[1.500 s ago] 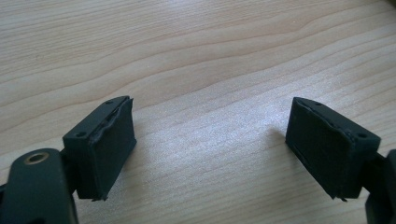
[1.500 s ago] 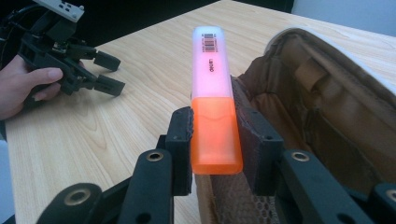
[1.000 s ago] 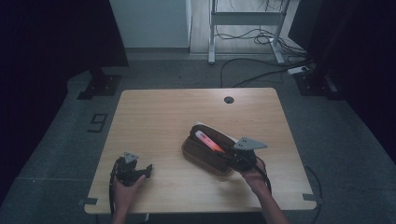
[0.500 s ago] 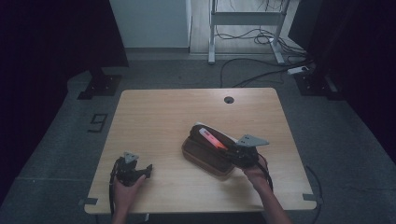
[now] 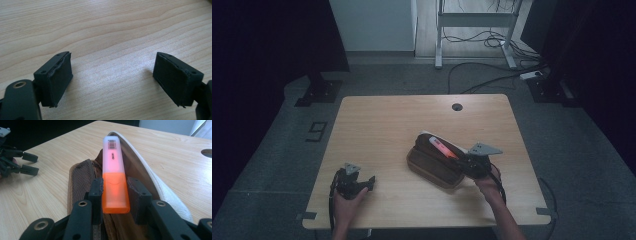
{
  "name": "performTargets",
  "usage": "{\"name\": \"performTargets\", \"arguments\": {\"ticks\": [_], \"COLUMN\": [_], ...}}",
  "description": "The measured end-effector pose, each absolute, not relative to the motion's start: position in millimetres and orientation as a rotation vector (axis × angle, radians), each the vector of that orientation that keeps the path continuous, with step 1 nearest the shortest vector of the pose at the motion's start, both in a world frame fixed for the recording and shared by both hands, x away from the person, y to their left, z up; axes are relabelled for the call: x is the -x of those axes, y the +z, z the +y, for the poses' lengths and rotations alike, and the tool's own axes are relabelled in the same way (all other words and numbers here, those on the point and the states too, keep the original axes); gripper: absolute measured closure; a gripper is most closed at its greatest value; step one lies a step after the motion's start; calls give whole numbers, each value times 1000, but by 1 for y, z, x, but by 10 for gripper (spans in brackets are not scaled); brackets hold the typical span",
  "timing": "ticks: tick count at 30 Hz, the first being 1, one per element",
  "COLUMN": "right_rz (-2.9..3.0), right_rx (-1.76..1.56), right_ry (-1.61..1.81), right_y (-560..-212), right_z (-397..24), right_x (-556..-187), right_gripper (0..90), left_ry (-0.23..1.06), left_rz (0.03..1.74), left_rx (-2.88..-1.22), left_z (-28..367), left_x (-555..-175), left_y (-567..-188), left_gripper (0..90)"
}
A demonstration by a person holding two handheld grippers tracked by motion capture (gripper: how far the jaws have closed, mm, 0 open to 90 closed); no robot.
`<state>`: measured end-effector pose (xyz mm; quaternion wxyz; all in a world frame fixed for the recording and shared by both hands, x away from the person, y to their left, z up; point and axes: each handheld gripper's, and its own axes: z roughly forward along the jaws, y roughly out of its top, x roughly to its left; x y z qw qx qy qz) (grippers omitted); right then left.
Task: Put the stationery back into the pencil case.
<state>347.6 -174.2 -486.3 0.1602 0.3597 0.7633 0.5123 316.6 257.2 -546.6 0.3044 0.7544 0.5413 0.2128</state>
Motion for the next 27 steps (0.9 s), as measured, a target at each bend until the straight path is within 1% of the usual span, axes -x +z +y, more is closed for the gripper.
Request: {"name": "performTargets", "arguments": {"ticks": [2,5,11,14,17,20,22,27], "right_rz": [2184,2187,2182,2172,2173,2171,2156,2131], "right_rx": [-1016,-970,-978,-987,-994,-1000,-1006,-1011], "right_ry": [1449,1423,1387,1376,1373,1385,1401,1431], "right_y": [-488,-489,-489,-490,-490,-489,-486,-482], "right_z": [-173,-169,-168,-168,-167,-168,-170,-175], "right_x": [-348,-346,-345,-344,-344,-343,-341,-338], "right_gripper": [641,576,549,516,503,488,461,440], "left_ry": [563,563,564,563,563,564,564,564], "left_rz": [1434,1434,1434,1434,1434,1434,1434,1434], "left_rx": [-1998,-1998,-1998,-1998,-1998,-1998,-1998,-1998], "left_z": [257,257,257,257,257,257,257,257], "left_x": [-317,-317,-317,-317,-317,-317,-317,-317], "left_y": [-547,-547,-547,-547,-547,-547,-547,-547], "left_gripper": [155,155,155,155,155,155,155,155]}}
